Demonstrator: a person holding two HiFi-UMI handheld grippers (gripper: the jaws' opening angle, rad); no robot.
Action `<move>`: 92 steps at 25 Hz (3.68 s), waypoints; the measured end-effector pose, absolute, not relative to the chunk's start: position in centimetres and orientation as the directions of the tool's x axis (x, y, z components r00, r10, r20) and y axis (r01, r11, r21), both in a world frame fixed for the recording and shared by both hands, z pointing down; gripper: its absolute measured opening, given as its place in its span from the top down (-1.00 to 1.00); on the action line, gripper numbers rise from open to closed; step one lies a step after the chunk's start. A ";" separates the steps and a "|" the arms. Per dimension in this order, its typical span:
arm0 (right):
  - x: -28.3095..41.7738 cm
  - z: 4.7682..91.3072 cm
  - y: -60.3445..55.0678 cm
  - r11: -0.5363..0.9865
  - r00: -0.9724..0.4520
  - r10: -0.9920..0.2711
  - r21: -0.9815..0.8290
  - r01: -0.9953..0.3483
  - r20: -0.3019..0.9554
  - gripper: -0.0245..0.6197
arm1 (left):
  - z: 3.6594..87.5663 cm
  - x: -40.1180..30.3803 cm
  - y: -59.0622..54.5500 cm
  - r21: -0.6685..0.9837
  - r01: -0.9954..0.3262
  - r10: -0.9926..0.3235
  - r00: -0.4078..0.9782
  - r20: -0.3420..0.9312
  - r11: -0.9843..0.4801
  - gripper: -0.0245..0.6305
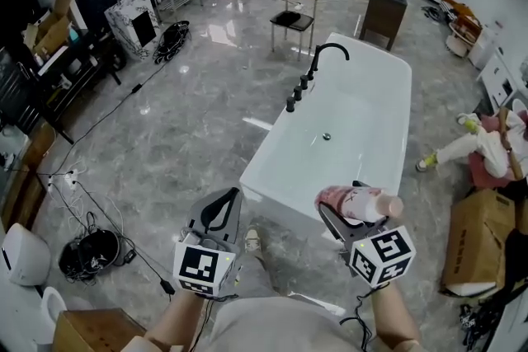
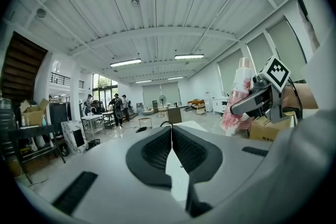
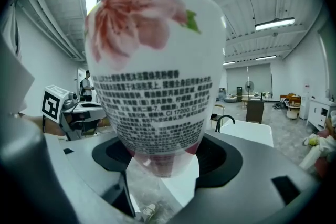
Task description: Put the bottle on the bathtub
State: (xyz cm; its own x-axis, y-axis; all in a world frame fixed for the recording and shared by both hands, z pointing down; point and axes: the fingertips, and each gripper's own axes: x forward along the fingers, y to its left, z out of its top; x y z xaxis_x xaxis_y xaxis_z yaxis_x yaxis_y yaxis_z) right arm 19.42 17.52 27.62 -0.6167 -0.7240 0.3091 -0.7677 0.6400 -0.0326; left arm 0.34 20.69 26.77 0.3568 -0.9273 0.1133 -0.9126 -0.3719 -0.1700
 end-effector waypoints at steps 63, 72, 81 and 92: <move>2.7 69.8 -35.8 0.840 -0.604 -0.419 0.037 -0.541 0.678 -0.23 | 63.1 -7.2 -29.2 0.004 -0.858 -0.733 0.442 0.517 -0.514 0.86; 2.3 75.4 -36.0 0.854 -0.601 -0.398 0.040 -0.520 0.693 -0.23 | 68.6 -7.3 -29.7 0.029 -0.858 -0.709 0.442 0.549 -0.512 0.86; 2.0 77.9 -35.3 0.840 -0.588 -0.382 0.003 -0.543 0.713 -0.24 | 71.4 -6.9 -28.0 0.041 -0.846 -0.679 0.455 0.576 -0.531 0.86; 2.4 78.1 -35.7 0.784 -0.546 -0.396 -0.037 -0.619 0.738 -0.32 | 69.9 -6.4 -27.0 0.037 -0.831 -0.668 0.472 0.576 -0.555 0.86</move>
State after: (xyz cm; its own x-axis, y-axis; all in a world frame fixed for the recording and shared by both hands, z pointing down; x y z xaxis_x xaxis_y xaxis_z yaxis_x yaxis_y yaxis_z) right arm 2.41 -35.73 78.07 -0.5465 -0.3964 0.7377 -0.6190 0.7845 -0.0371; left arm -6.45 -26.98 69.88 0.4715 -0.6681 0.5755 -0.8312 -0.5548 0.0369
